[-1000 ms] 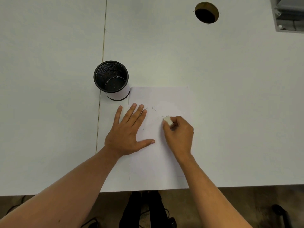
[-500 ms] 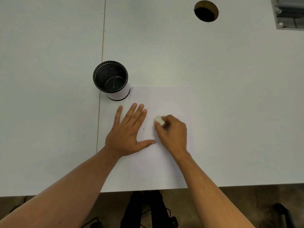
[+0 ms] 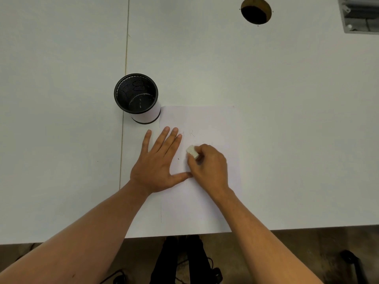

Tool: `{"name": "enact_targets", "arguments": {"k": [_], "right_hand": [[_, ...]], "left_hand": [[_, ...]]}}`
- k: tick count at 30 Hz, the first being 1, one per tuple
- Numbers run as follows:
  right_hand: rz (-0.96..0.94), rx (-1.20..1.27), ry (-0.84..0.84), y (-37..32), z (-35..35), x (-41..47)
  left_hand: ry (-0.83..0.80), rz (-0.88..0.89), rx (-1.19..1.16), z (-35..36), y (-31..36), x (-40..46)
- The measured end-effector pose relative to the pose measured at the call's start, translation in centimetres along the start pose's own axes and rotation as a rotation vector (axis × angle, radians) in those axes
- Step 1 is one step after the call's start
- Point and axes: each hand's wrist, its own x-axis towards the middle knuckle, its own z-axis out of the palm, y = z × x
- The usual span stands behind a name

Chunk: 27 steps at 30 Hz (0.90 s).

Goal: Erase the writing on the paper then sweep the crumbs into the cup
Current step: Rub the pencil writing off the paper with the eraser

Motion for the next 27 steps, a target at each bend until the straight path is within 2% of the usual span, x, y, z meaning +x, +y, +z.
{"name": "enact_targets", "arguments": {"k": [1,5,10,15,19,21,24,27], "right_hand": [[0.017,0.000,-0.006,0.3,-0.3,0.3],[0.147,0.053,0.158,1.3,-1.4,1.3],[0.018,0.015,-0.033,0.4,-0.7,-0.1],[0.107,0.001,0.142,1.2,-1.2,1.1],[-0.021,-0.053,-0.017,0.5,-0.3,-0.9],[0.013,-0.062,0.010,1.2,-1.0,0.0],[0.140,-0.032,0.143,1.5,-1.4,1.1],[0.064,-0.035,0.072,0.0,-0.1,-0.6]], "left_hand": [[-0.001,-0.005,0.003,0.0,0.0,0.0],[-0.012,-0.023,0.006,0.0,0.1,0.0],[-0.025,-0.015,-0.012,-0.2,0.0,0.1],[-0.009,-0.020,-0.016,-0.1,0.0,0.1],[0.002,-0.001,-0.039,-0.2,0.1,0.0],[-0.015,-0.010,-0.021,-0.3,0.2,0.0],[-0.035,-0.019,0.001,-0.2,0.1,0.0],[-0.045,-0.012,-0.017,-0.2,0.1,0.1]]}}
